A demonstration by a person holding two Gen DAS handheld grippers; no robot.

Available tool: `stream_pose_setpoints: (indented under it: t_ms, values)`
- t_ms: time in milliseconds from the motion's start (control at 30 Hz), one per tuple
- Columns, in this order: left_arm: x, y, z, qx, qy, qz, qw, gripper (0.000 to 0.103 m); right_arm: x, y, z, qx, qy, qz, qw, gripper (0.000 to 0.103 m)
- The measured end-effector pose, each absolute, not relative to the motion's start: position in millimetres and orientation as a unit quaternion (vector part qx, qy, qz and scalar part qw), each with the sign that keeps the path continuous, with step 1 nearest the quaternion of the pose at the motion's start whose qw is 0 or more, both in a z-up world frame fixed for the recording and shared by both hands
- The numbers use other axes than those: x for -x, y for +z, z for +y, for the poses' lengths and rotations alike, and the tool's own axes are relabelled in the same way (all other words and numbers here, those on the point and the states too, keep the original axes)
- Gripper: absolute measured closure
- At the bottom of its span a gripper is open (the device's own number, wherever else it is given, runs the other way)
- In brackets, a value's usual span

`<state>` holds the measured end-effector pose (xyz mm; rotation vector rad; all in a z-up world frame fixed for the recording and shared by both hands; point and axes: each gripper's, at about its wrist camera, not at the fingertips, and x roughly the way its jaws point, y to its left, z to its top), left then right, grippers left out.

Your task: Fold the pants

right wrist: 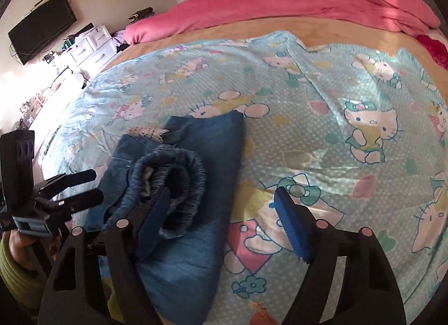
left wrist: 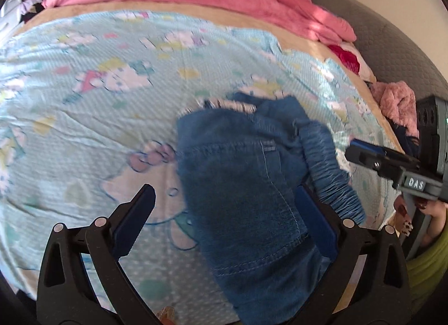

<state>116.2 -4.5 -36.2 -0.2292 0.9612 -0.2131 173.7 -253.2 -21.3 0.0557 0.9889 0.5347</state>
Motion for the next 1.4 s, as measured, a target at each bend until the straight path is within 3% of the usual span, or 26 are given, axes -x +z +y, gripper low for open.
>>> stream_pose_setpoints:
  t_ms: [67, 133, 167, 200, 233, 300, 333, 567, 633, 733, 800, 867, 967, 1000, 1067, 1167, 1400]
  values:
    - [-119.8, -42.9, -10.6, 0.104, -0.104, 0.466, 0.873, 0.012, -179.5, -30.9, -250.2, -0.028, 0.262, 0.482, 0.836, 0.033]
    - [-124.3, -51.8, -15.3, 0.107, -0.107, 0.473, 0.868, 0.038, -184.7, -45.0, -243.1, -0.026, 0.273, 0.495, 0.824, 0.044]
    - [-124.9, -54.4, -18.9, 0.101, -0.103, 0.473, 0.869, 0.040, -186.1, -48.7, -240.9, -0.027, 0.282, 0.494, 0.822, 0.057]
    - [-124.5, -53.9, -21.8, 0.091, -0.103, 0.471, 0.871, 0.048, -187.0, -51.4, -237.7, -0.024, 0.295, 0.492, 0.819, 0.083]
    - [-123.5, -51.9, -24.8, 0.081, -0.102, 0.468, 0.874, 0.057, -188.5, -53.6, -233.0, -0.030, 0.316, 0.494, 0.809, 0.090]
    - [-122.6, -43.1, -25.4, 0.073, -0.099, 0.457, 0.881, 0.078, -184.2, -46.4, -226.1, -0.013, 0.321, 0.476, 0.819, 0.094]
    - [-122.6, -37.9, -23.7, 0.073, -0.097, 0.449, 0.885, 0.083, -182.3, -41.9, -225.0, -0.012, 0.324, 0.467, 0.823, 0.094]
    - [-131.2, -11.6, -12.3, 0.074, -0.087, 0.412, 0.904, 0.083, -179.2, -14.0, -210.8, 0.009, 0.315, 0.419, 0.852, 0.095]
    - [-131.3, -18.3, -11.5, 0.067, -0.078, 0.422, 0.901, 0.072, -183.7, -24.0, -207.4, 0.027, 0.295, 0.437, 0.849, 0.091]
    - [-126.4, -26.1, -7.8, 0.065, -0.065, 0.434, 0.896, 0.055, -183.0, -32.2, -214.2, 0.038, 0.263, 0.451, 0.852, 0.076]
    - [-118.1, -20.4, -4.7, 0.060, -0.057, 0.428, 0.900, 0.045, -174.0, -25.5, -225.8, 0.024, 0.253, 0.440, 0.861, 0.053]
    - [-108.0, -10.4, -4.2, 0.054, -0.056, 0.417, 0.906, 0.032, -161.5, -12.8, -234.9, 0.021, 0.240, 0.422, 0.874, 0.040]
    - [-85.8, 8.6, -4.1, 0.048, -0.053, 0.395, 0.916, 0.017, -133.3, 13.0, -248.1, 0.016, 0.237, 0.385, 0.892, 0.038]
    - [-78.1, 14.7, -4.1, 0.048, -0.051, 0.387, 0.919, 0.011, -124.8, 20.0, -250.6, 0.018, 0.236, 0.375, 0.896, 0.027]
    - [-63.0, 25.5, -4.5, 0.050, -0.046, 0.375, 0.924, 0.009, -100.8, 35.4, -257.1, 0.023, 0.227, 0.344, 0.911, 0.004]
    - [-41.0, 36.0, -5.7, 0.049, -0.039, 0.370, 0.927, 0.009, -71.7, 49.7, -258.8, 0.039, 0.222, 0.314, 0.922, 0.005]
    - [0.9, 37.3, 2.2, 0.062, -0.027, 0.377, 0.924, 0.009, -41.1, 45.9, -261.6, 0.042, 0.213, 0.329, 0.919, 0.005]
